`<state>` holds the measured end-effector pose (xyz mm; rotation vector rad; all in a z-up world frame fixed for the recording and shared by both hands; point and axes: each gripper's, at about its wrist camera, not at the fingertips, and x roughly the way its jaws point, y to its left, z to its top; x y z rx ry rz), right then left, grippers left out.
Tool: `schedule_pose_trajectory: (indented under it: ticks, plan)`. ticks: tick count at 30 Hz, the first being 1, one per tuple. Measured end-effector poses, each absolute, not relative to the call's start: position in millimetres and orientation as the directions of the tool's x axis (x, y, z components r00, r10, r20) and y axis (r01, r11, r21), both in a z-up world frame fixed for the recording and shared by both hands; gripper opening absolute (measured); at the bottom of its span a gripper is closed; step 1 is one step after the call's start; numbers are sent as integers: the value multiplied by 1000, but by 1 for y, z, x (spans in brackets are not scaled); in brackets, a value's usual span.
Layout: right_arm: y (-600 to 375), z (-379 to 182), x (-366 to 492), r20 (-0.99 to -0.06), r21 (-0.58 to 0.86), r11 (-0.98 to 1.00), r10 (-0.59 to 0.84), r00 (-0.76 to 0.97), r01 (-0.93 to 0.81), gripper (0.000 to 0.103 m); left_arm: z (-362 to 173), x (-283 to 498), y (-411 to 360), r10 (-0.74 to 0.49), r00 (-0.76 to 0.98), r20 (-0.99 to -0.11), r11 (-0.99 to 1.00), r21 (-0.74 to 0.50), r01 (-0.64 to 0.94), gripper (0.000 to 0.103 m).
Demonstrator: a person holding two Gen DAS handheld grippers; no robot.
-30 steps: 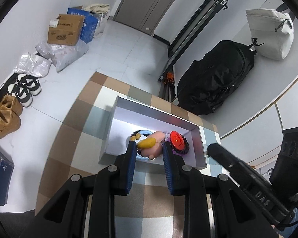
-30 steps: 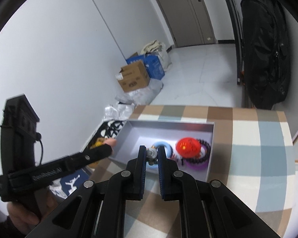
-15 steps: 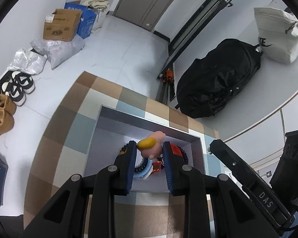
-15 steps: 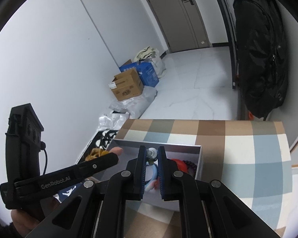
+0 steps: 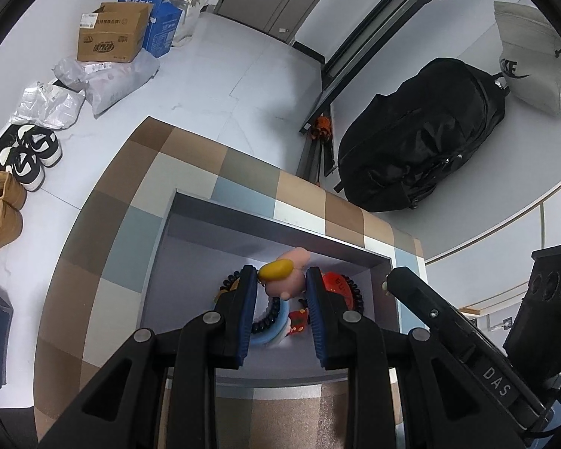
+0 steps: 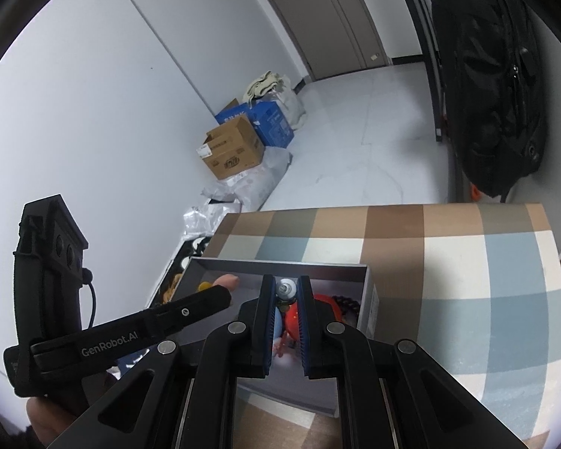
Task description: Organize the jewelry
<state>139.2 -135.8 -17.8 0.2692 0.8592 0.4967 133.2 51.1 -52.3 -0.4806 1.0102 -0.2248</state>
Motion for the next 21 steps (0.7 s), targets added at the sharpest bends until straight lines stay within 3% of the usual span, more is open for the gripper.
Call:
schedule_pose_trajectory:
  ticks: [8,10,12,15,17,21]
  plan:
    - [-134,-17,140,-662,413,854,520,540,-316,13,-52,135,51,-398,527,-751,871,-489,-40,21]
    - [-135,-17,141,-663,413,857,515,543,-309,13,-53,137,52,-400,522,-753,867,-495,-50,25]
    - [-138,-18,141,-662,420,857,515,544,-300,15,-53,138,54,-411,524,-746,855,-514,-61,38]
    - [-142,-17,141,-652,434,854,518,554,-287,32,-51,136,56,-404,543,-736,851,-520,-71,54]
    - [-147,-15,140,-633,453,846,527,567,-281,52,-49,135,56,-386,555,-737,860,-506,-74,56]
    - [-148,-13,139,-634,450,847,525,568,-281,56,-50,135,55,-369,552,-748,870,-486,-77,56]
